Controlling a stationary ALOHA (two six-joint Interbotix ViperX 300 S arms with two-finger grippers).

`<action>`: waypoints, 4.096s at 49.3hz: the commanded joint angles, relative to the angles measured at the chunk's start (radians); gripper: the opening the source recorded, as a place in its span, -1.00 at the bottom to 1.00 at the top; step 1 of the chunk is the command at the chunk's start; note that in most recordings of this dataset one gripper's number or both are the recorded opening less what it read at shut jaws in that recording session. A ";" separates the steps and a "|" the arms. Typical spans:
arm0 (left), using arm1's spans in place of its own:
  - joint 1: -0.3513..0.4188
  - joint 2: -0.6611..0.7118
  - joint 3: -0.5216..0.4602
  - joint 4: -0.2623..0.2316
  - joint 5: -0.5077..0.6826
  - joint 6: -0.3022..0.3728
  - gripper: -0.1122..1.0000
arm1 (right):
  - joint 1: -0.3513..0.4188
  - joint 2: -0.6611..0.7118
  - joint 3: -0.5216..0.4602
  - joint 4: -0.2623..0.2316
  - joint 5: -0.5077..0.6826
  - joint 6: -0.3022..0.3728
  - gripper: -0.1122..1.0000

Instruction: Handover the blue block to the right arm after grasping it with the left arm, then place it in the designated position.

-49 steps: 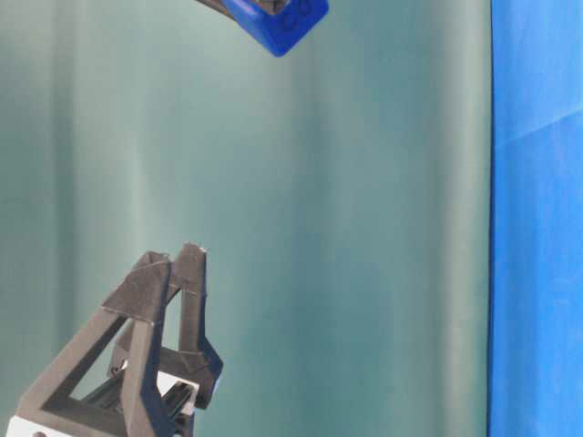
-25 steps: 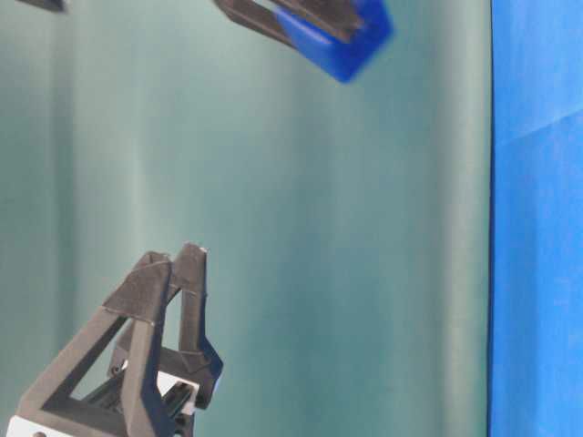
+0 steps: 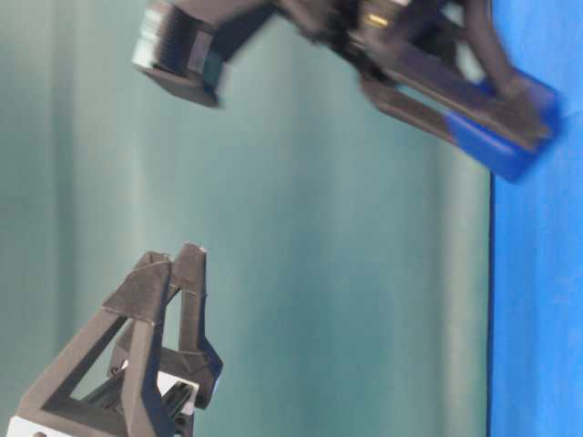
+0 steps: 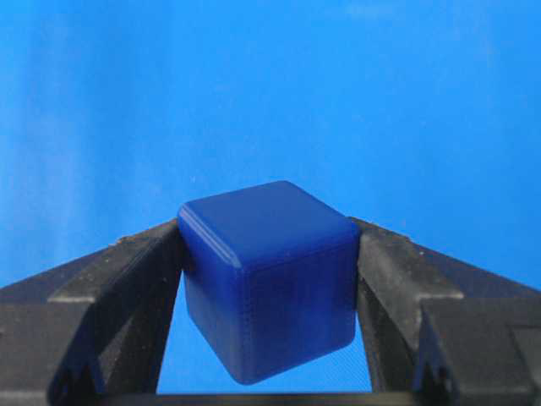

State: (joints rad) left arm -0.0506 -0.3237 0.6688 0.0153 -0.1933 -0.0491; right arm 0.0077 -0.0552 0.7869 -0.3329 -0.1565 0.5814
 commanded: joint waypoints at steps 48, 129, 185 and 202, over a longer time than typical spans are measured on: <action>0.006 -0.015 0.000 -0.002 -0.005 0.003 0.88 | -0.018 0.296 -0.121 0.017 -0.213 -0.012 0.12; 0.006 -0.018 -0.002 0.002 -0.008 0.006 0.88 | 0.034 -0.046 -0.127 0.077 0.103 -0.017 0.79; 0.000 -0.020 -0.002 0.002 -0.008 0.000 0.88 | 0.057 -0.448 -0.092 0.011 0.407 -0.015 0.78; 0.000 -0.020 -0.003 0.002 -0.009 0.002 0.88 | 0.052 -0.517 -0.049 -0.063 0.253 -0.015 0.78</action>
State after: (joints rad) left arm -0.0476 -0.3237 0.6842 0.0153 -0.1917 -0.0476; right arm 0.0614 -0.5446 0.7394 -0.3789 0.1457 0.5660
